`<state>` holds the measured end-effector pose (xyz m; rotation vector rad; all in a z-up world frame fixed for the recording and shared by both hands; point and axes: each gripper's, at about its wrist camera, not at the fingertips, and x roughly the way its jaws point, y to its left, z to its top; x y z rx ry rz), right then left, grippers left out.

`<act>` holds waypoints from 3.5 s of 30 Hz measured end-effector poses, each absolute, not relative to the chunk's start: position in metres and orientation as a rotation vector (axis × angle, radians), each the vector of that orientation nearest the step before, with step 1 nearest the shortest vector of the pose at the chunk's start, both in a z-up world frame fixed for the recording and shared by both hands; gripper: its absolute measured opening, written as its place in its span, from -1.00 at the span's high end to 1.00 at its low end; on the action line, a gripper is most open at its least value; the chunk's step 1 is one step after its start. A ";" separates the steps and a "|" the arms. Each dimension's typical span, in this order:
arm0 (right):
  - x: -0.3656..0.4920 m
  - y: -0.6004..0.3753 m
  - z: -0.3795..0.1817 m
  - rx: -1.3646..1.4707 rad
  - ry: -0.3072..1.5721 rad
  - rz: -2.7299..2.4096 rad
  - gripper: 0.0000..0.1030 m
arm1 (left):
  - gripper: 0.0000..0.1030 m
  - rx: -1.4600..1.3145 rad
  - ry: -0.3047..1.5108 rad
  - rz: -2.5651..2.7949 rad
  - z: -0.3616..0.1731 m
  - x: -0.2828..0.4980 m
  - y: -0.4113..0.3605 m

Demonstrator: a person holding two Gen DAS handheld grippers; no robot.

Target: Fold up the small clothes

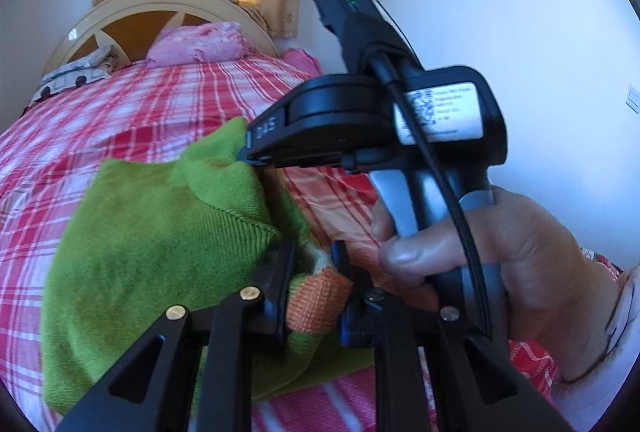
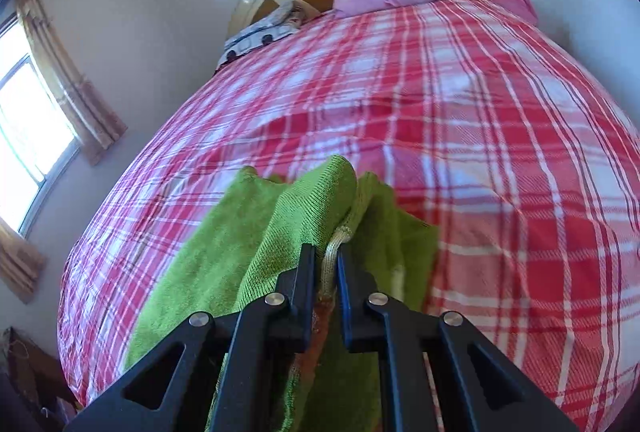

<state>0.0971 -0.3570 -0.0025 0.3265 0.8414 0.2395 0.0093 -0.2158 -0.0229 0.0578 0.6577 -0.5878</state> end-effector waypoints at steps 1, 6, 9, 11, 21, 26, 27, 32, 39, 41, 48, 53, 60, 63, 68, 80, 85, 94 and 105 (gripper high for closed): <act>0.097 -0.358 -0.006 0.330 0.846 0.236 0.81 | 0.63 0.059 0.672 -0.600 -0.027 0.009 -0.219; 0.096 -0.362 -0.028 0.330 0.885 0.213 0.81 | 0.63 0.071 0.748 -0.605 -0.044 0.010 -0.225; 0.095 -0.362 -0.038 0.318 0.895 0.197 0.81 | 0.63 0.086 0.756 -0.613 -0.041 0.006 -0.225; 0.094 -0.363 -0.039 0.326 0.894 0.188 0.81 | 0.58 0.109 0.755 -0.618 -0.038 -0.002 -0.223; 0.015 -0.390 0.004 0.361 0.785 0.064 0.67 | -0.44 -0.003 0.753 -0.633 -0.020 -0.054 -0.128; -0.038 -0.366 0.012 0.390 0.741 0.189 0.21 | -0.49 -0.098 0.670 -0.472 -0.005 -0.048 -0.068; -0.043 -0.358 0.009 0.394 0.748 0.213 0.01 | -0.49 -0.130 0.678 -0.432 -0.005 -0.040 -0.058; -0.035 -0.322 -0.003 0.315 0.770 0.221 -0.02 | -0.49 -0.182 0.721 -0.318 -0.011 -0.003 -0.044; -0.001 -0.305 -0.031 0.271 0.862 0.196 0.67 | -0.49 -0.189 0.806 -0.285 -0.034 0.008 -0.049; -0.006 -0.307 -0.032 0.263 0.860 0.196 0.74 | -0.49 -0.155 0.809 -0.290 -0.037 0.010 -0.057; -0.017 -0.324 -0.044 0.239 0.865 0.089 0.78 | -0.81 -0.045 0.865 -0.274 -0.055 0.018 -0.085; -0.014 -0.319 -0.044 0.199 0.850 0.053 0.79 | -0.92 -0.055 0.898 -0.256 -0.059 0.021 -0.081; -0.048 -0.305 -0.010 0.145 0.740 0.020 0.70 | -0.91 -0.038 0.882 -0.238 -0.049 0.004 -0.075; -0.066 -0.294 0.003 0.082 0.703 0.029 0.70 | -0.91 -0.065 0.896 -0.242 -0.048 0.003 -0.072; -0.060 -0.280 -0.015 0.068 0.784 0.047 0.70 | -0.81 -0.047 0.890 -0.245 -0.045 -0.003 -0.072; -0.072 -0.289 -0.003 0.097 0.826 0.069 0.71 | -0.71 -0.034 0.823 -0.327 -0.015 -0.012 -0.042; -0.041 -0.295 0.028 0.125 0.738 0.046 0.71 | -0.71 -0.052 0.790 -0.291 0.001 0.024 -0.052; 0.060 -0.296 -0.027 0.038 0.948 -0.047 0.75 | -0.67 -0.031 0.878 -0.244 -0.033 0.085 -0.091; 0.064 -0.358 -0.020 0.439 0.850 0.037 0.57 | -0.83 -0.083 0.896 -0.332 -0.028 0.103 -0.075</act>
